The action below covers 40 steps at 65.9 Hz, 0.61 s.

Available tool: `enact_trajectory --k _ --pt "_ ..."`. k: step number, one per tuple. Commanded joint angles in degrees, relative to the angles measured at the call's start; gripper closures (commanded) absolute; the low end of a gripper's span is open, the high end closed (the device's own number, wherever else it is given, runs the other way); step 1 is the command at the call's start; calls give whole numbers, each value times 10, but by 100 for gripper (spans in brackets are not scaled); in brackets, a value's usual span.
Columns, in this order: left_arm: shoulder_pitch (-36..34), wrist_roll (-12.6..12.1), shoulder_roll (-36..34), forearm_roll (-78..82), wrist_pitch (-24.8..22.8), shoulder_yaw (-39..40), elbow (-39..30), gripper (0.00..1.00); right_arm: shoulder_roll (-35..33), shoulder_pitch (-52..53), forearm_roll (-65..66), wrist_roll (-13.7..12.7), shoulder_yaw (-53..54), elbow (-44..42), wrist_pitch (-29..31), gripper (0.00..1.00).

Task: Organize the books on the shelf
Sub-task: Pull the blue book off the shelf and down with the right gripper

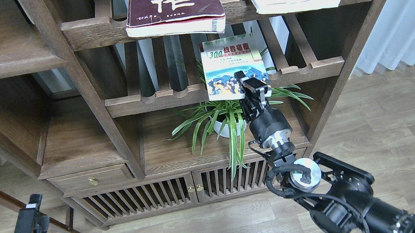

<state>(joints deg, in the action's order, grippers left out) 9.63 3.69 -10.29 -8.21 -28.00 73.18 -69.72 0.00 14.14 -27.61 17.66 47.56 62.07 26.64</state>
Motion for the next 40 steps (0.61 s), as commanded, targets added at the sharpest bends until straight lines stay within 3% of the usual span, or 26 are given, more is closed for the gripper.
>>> enact_trajectory --k 1,11,22,32,40 --pt "-9 -2 -1 -1 0 -23 -9 0 0 -23 25 -24 0 9 14 100" --pt "-28 -5 -7 -1 0 -62 -24 0 0 -58 27 -49 0 40 14 100" --pt "-59 -8 -19 -2 0 -105 -26 0 0 -97 28 -99 -2 77 14 100" --pt "-68 -7 -24 -3 0 -133 -38 0 0 -116 28 -115 -7 78 14 100" --pt "-71 -6 -26 -13 0 -142 -51 0 -8 -134 31 -142 -8 78 14 100"
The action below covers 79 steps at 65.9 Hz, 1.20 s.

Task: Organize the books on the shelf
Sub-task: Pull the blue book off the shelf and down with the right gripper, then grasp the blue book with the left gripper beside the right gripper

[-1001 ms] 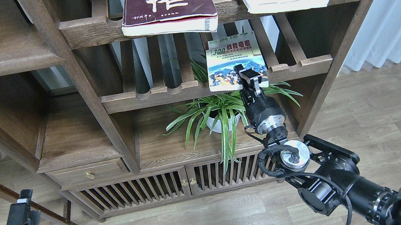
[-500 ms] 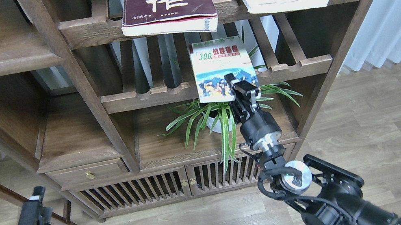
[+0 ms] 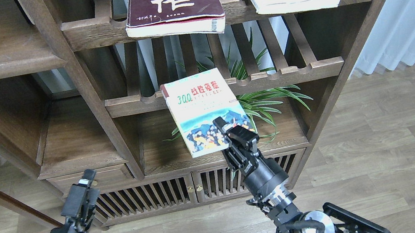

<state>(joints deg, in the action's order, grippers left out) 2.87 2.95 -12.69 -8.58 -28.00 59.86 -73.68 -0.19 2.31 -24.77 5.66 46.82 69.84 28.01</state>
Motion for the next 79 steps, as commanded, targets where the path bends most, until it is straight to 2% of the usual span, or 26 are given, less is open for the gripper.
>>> enact_trajectory --k 1,8,15,24,29,34,40,49,59,79 --pt "-4 1 -3 -13 0 -12 -13 0 -6 -18 2 -25 -1 0 0 100" --pt "-13 0 -7 -26 0 -27 -17 0 -8 -25 3 -35 -2 -1 0 100" --pt "-22 -1 -19 -28 0 -56 -28 0 -14 -35 10 -60 -2 -5 0 100" --pt "-30 -8 -20 -28 0 -78 -29 0 -18 -46 12 -72 -3 -6 0 100" --pt "-34 -39 -21 -28 0 -90 -30 0 -18 -49 14 -81 -9 -6 0 100" --pt "-40 -91 -22 -35 0 -104 -29 0 -18 -52 16 -92 -16 -6 0 100" --pt "-48 -115 -23 -57 0 -122 -29 0 -16 -55 17 -98 -19 -6 0 100" --pt "-57 -119 -23 -68 0 -134 -29 0 -14 -58 17 -105 -22 -6 0 100" --pt "-58 -119 -16 -84 0 -137 -28 0 -9 -58 16 -125 -29 -5 0 100" --pt "-75 -117 -13 -120 0 -173 -20 1 0 -58 16 -137 -36 -5 0 100"
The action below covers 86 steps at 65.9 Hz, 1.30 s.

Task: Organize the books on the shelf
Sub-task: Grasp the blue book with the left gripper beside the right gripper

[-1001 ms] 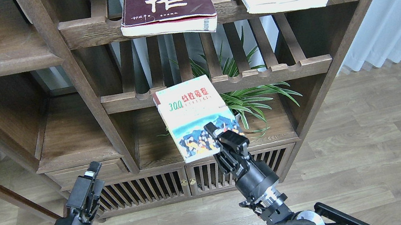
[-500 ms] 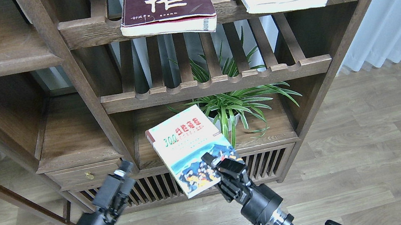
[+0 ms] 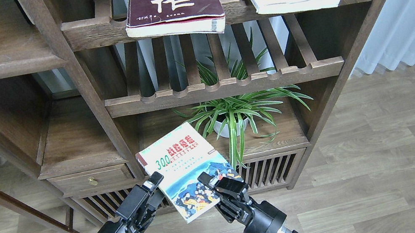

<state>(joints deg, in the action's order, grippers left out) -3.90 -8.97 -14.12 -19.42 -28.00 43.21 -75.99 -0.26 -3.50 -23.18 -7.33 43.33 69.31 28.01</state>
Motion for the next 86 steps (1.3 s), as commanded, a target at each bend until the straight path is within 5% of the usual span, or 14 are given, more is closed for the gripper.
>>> enact_trajectory --k 1,21,26,30,86 --pt "-8 2 1 -13 0 -8 3 1 1 0 0 -8 -1 0 0 100" --pt "-16 12 10 -30 0 -27 5 7 0 1 2 -15 -11 0 0 100" --pt "-17 14 13 -40 0 -30 6 17 0 0 4 -15 -12 0 0 100" --pt "-19 15 14 -74 0 -38 6 34 1 0 8 -15 -12 0 0 100" --pt "-37 23 -5 -99 0 -66 7 72 0 3 14 -12 -4 -8 0 99"
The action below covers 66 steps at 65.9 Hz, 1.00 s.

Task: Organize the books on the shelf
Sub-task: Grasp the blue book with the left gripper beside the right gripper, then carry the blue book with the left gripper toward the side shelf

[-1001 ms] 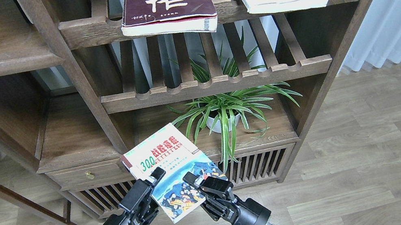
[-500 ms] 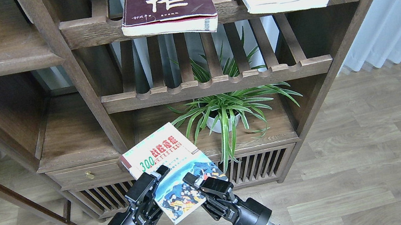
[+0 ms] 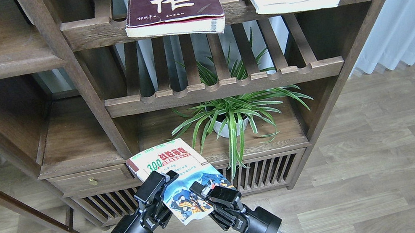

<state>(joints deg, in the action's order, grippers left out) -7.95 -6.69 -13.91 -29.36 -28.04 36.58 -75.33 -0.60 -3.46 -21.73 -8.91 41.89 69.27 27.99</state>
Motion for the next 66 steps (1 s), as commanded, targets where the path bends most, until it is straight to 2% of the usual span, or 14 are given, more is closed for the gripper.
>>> enact_trajectory --k 1,11,17,20,21,23,28,31,35,42,43,52,66 --pt "4 0 -9 0 0 1 0 74 3 4 -1 5 11 -10 0 99" --pt "10 -1 -18 0 0 0 0 84 4 8 0 9 14 -12 0 98" --pt "10 -2 -29 0 0 0 0 87 4 8 0 10 14 -12 0 93" --pt "11 -2 -30 0 0 0 0 88 4 8 1 8 13 -12 0 81" --pt "11 -2 -30 0 0 0 0 88 4 9 4 7 9 -12 0 69" --pt "11 -2 -30 0 0 0 0 88 3 10 9 6 7 -13 0 57" --pt "12 -2 -30 0 0 0 0 89 2 10 28 7 12 -16 0 45" --pt "13 -2 -30 0 0 0 0 89 3 10 39 9 14 -19 0 31" --pt "14 -3 -31 0 0 0 0 90 2 10 40 10 14 -23 0 23" --pt "14 -4 -31 0 0 0 0 90 3 9 39 11 14 -26 0 17" --pt "15 -6 -31 1 0 1 0 91 3 9 39 12 16 -28 0 13" --pt "15 -8 -32 2 0 5 -1 91 3 10 39 16 15 -33 0 7" --pt "15 -10 -70 5 0 14 -2 91 -1 10 38 24 16 -45 0 6"
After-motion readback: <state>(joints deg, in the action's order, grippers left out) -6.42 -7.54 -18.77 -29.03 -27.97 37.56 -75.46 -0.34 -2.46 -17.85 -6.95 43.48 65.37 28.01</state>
